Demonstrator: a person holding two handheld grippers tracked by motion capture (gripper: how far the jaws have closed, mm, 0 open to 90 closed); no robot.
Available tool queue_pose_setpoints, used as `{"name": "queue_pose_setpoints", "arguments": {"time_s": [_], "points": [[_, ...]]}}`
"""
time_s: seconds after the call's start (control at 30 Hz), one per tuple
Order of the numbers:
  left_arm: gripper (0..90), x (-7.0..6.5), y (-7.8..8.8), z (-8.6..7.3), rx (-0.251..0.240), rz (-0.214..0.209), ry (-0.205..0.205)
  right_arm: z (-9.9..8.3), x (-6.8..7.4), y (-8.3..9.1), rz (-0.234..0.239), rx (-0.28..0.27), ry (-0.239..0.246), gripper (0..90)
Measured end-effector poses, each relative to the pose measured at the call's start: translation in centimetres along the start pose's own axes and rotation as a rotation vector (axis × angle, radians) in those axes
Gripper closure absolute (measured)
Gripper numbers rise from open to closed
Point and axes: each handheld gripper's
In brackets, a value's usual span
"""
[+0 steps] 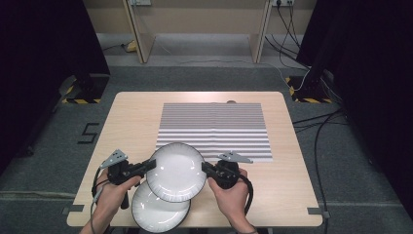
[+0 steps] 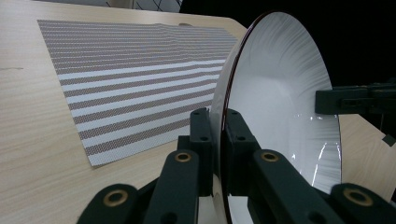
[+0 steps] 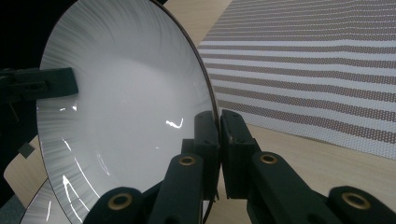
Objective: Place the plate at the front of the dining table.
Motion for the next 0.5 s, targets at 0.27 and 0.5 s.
{"name": "queue_pose_setpoints", "arguments": {"time_s": [0.27, 0.5], "points": [[84.5, -0.3, -1.1, 0.4, -0.009, -0.012, -0.014, 0.3, -0.7, 0.3, -0.026, -0.018, 0.008, 86.2], [84.5, -0.6, -1.8, 1.3, -0.010, -0.031, -0.025, 0.8, -1.3, 0.8, -0.043, -0.036, 0.018, 86.2]]}}
Point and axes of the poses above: each handheld gripper's, and its own axes: y roughly backward along the jaws, z roughly out of its top, x roughly to its left, and after that the axes turned 8 degrees about y, right-handed
